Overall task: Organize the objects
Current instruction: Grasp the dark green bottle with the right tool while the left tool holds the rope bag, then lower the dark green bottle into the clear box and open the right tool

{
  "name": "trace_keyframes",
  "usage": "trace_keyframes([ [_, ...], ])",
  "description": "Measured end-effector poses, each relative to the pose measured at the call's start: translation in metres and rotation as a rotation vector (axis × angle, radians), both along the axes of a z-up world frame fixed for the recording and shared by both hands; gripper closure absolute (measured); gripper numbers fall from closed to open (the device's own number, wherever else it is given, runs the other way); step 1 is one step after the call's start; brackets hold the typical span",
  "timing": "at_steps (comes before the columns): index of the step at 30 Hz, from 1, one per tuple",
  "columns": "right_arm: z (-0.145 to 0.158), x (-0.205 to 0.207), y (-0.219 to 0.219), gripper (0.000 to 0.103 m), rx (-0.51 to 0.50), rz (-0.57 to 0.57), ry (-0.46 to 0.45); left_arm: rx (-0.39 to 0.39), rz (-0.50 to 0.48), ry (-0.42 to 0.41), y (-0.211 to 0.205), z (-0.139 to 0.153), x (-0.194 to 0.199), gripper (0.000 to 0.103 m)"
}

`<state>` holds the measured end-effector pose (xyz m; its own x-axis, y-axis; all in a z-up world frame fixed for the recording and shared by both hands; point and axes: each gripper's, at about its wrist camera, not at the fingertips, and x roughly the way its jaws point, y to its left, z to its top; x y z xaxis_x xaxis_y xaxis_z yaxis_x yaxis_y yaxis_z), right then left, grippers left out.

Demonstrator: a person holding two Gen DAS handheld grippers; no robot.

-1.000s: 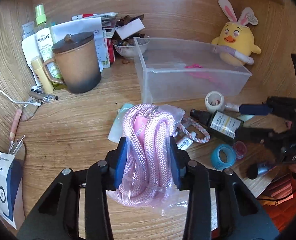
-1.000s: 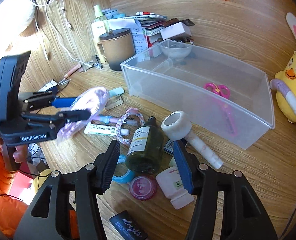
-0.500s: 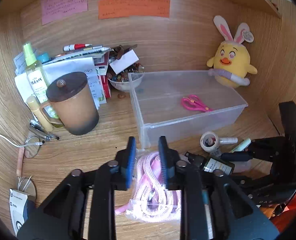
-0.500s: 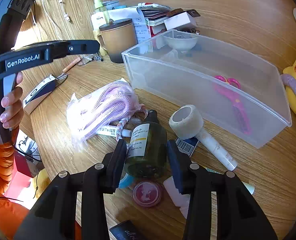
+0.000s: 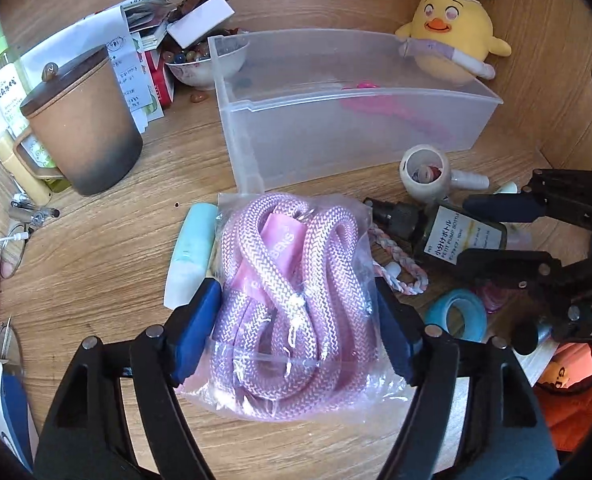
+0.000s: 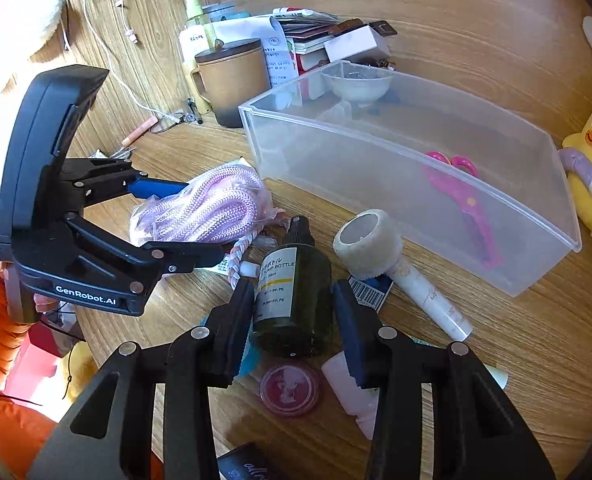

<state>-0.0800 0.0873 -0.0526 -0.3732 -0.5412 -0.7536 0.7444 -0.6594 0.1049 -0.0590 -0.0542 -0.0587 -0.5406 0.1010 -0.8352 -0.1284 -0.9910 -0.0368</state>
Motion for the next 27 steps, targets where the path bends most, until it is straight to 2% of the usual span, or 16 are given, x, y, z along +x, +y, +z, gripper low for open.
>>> trace_keyframes([
  [3,0.008,0.004,0.003,0.066,-0.004,-0.004,0.026,0.056,0.010,0.013,-0.008,-0.003,-0.001,0.031],
  [4,0.011,0.004,0.003,0.066,-0.008,-0.007,0.033,0.055,0.020,0.025,-0.009,-0.003,0.000,0.038],
  [5,0.014,0.005,0.004,0.066,-0.012,-0.009,0.041,0.053,0.026,0.028,-0.010,-0.003,0.001,0.041],
  [7,0.019,0.007,0.007,0.066,-0.019,-0.018,0.060,0.074,0.046,0.033,-0.013,-0.001,0.003,0.043],
  [13,0.040,0.008,0.014,0.066,-0.065,-0.032,0.099,0.068,0.083,0.082,-0.020,0.014,0.013,0.047],
  [14,0.043,0.008,0.015,0.066,-0.073,-0.036,0.106,0.075,0.082,0.094,-0.020,0.018,0.015,0.059],
  [19,0.060,0.005,0.022,0.066,-0.108,-0.065,0.150,0.087,0.090,0.134,-0.026,0.037,0.020,0.086],
  [20,0.063,0.004,0.024,0.066,-0.114,-0.072,0.160,0.085,0.092,0.135,-0.027,0.039,0.019,0.088],
  [24,0.075,-0.007,0.034,0.066,-0.143,-0.122,0.197,0.079,0.107,0.139,-0.030,0.044,0.017,0.088],
  [25,0.078,-0.011,0.038,0.066,-0.148,-0.139,0.203,0.076,0.110,0.137,-0.030,0.043,0.016,0.084],
  [27,0.081,-0.020,0.044,0.066,-0.151,-0.164,0.211,0.054,0.114,0.122,-0.032,0.039,0.016,0.066],
])
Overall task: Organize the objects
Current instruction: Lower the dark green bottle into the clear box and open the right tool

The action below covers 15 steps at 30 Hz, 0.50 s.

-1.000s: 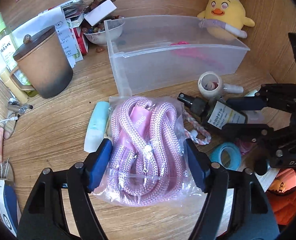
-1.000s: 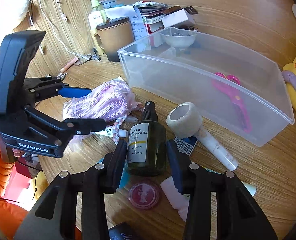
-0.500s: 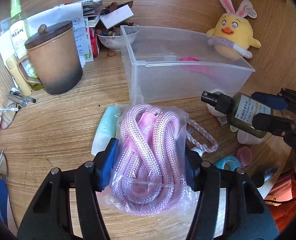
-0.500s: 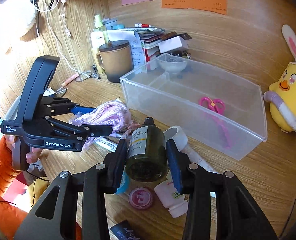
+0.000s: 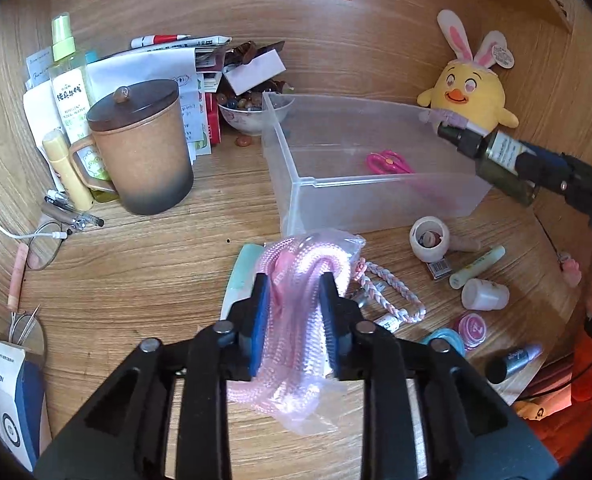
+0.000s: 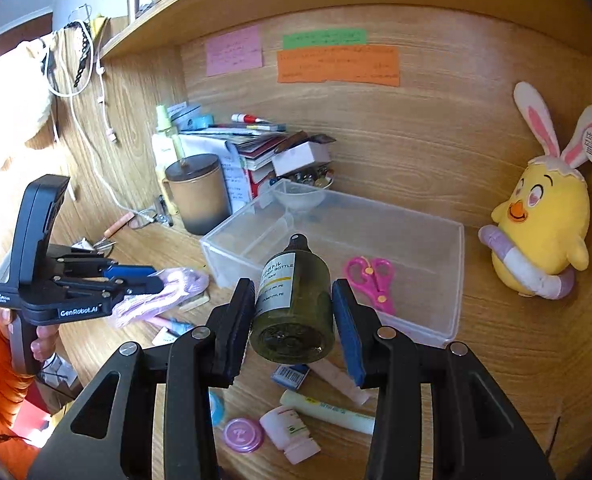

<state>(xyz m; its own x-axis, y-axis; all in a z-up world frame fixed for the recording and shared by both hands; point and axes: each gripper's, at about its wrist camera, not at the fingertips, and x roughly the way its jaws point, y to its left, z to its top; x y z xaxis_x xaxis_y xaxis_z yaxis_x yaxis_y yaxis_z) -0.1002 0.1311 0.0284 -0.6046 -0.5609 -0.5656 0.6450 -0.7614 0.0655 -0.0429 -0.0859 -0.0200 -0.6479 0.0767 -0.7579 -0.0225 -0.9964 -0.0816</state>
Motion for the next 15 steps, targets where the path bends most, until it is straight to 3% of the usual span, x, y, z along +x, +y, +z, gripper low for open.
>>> trace_keyframes([
  [2,0.002,-0.011,0.006,0.066,0.000,-0.025,0.001,-0.014,-0.001,-0.021,0.002,-0.007,-0.003,0.049],
  [9,-0.007,-0.056,0.016,0.066,0.026,-0.090,-0.046,-0.081,-0.054,-0.106,0.016,-0.034,-0.015,0.033],
  [15,-0.028,-0.093,0.016,0.066,0.035,-0.097,-0.141,-0.038,-0.093,-0.148,0.014,-0.049,-0.026,0.029],
])
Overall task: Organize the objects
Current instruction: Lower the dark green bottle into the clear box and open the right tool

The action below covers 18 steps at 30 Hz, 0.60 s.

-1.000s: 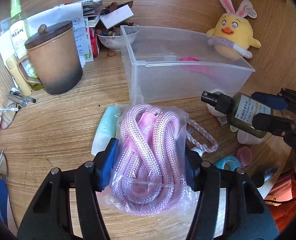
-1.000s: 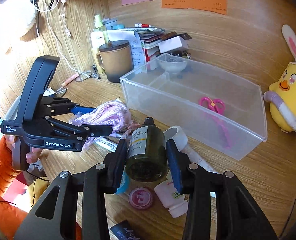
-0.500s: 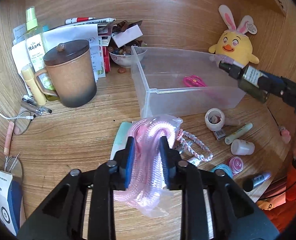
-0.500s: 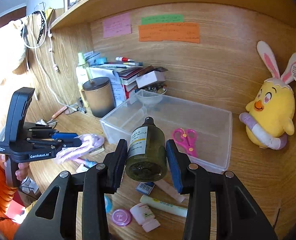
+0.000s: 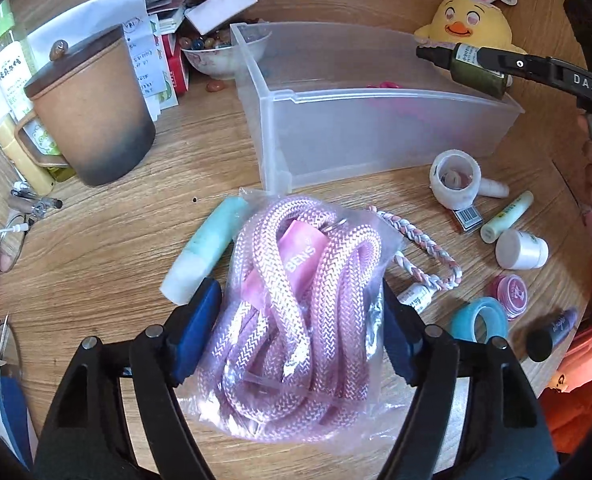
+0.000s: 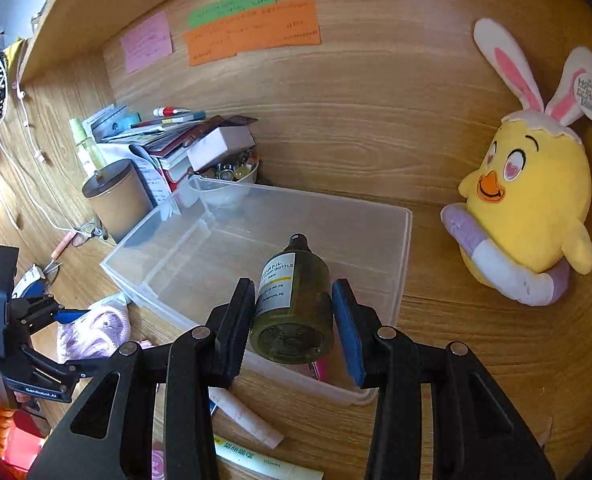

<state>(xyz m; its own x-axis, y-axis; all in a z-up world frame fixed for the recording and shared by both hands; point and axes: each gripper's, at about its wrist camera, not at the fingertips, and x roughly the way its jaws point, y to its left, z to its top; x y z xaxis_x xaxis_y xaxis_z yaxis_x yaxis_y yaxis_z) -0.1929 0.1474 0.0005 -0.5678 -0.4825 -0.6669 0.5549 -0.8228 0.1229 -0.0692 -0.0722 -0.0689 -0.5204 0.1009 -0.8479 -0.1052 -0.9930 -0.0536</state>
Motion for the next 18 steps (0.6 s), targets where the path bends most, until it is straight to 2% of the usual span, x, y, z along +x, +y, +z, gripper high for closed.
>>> trace_keyframes([
  [2,-0.006,-0.007,-0.002,0.066,0.011,-0.003,-0.017,0.010,-0.001,0.011,-0.001,-0.003,-0.001,0.029],
  [5,-0.014,-0.014,-0.008,0.066,0.025,-0.002,-0.038,0.017,0.003,0.022,0.001,-0.002,-0.001,0.041],
  [12,-0.026,-0.021,-0.026,0.066,0.083,0.019,-0.047,0.005,0.066,0.072,-0.002,0.003,0.008,0.045],
  [16,-0.031,-0.021,-0.032,0.066,0.114,0.024,-0.039,0.059,0.095,0.116,-0.013,0.016,0.017,0.045],
  [18,-0.032,-0.020,-0.033,0.066,0.120,0.028,-0.034,0.062,0.113,0.142,-0.019,0.026,0.019,0.045],
])
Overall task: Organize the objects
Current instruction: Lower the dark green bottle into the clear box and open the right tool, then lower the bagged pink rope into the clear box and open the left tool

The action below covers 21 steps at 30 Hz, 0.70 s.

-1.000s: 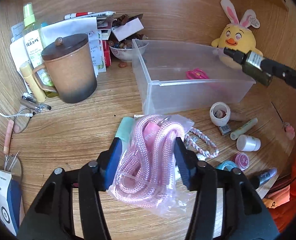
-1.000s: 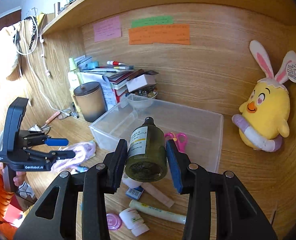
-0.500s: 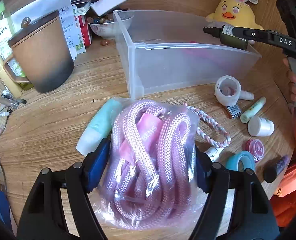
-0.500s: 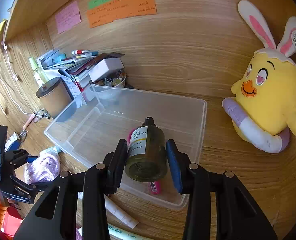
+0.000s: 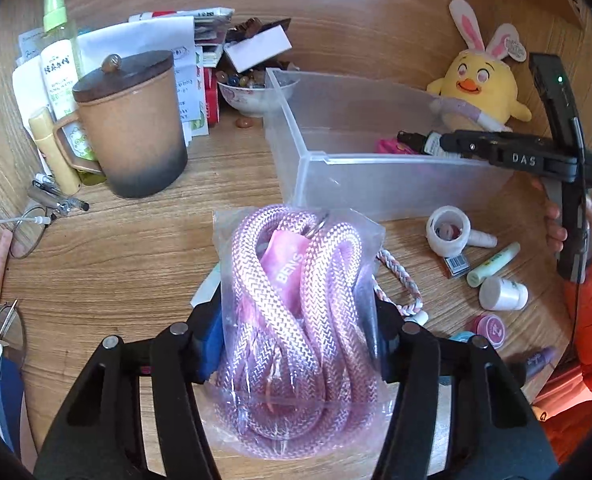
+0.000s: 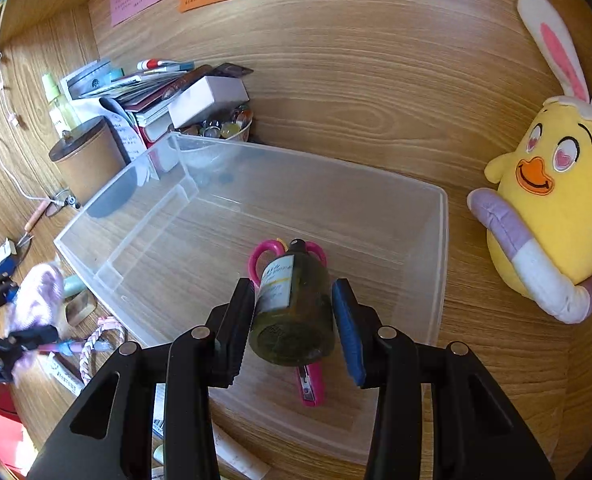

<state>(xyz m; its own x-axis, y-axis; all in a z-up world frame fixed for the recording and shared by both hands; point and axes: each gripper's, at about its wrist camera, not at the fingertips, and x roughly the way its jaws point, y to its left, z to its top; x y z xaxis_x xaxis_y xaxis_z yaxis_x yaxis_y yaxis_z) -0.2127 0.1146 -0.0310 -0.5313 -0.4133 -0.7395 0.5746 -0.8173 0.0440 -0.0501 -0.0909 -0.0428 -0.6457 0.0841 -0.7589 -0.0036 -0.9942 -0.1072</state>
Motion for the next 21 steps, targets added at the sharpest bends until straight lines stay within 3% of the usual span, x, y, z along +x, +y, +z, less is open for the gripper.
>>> trace_keyframes([
  [7,0.011,0.017,0.002,0.066,0.016,0.002,0.045,0.013,0.038,0.072,-0.012,0.028,0.007,0.046],
  [15,0.037,0.072,0.007,0.065,-0.041,0.087,0.119,0.014,0.057,0.125,-0.015,0.055,-0.010,0.046],
  [21,0.020,0.101,-0.013,0.064,-0.013,0.192,0.083,0.022,0.041,0.133,-0.008,0.069,-0.034,0.046],
])
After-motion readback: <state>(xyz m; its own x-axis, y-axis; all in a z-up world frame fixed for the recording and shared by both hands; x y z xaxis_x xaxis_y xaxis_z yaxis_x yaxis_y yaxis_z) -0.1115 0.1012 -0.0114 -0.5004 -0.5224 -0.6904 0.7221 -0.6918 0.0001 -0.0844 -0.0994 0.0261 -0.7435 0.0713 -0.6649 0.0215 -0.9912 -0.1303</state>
